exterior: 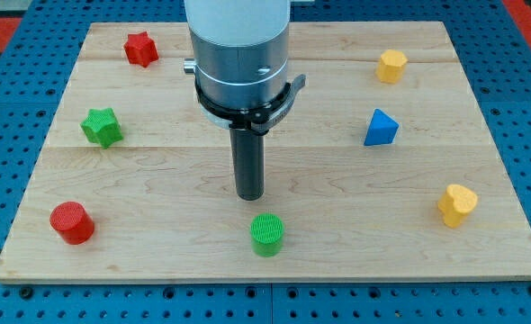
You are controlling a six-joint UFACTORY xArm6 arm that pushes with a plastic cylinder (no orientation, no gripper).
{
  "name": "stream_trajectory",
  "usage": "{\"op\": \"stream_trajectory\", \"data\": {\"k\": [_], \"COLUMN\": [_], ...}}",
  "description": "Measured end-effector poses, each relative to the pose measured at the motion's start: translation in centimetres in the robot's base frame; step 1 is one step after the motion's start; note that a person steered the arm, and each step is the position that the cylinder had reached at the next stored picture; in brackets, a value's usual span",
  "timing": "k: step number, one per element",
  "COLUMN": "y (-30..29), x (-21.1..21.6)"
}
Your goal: Place the arm left to the blue triangle
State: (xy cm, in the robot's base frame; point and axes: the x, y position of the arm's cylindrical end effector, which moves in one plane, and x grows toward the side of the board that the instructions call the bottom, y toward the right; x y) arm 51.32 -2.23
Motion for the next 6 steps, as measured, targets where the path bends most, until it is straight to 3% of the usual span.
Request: {"op": "stream_trajectory", "data": {"k": [1,3,6], "y": [2.9,9.9,9.0], "x": [0.4,-4.0,-6.9]}}
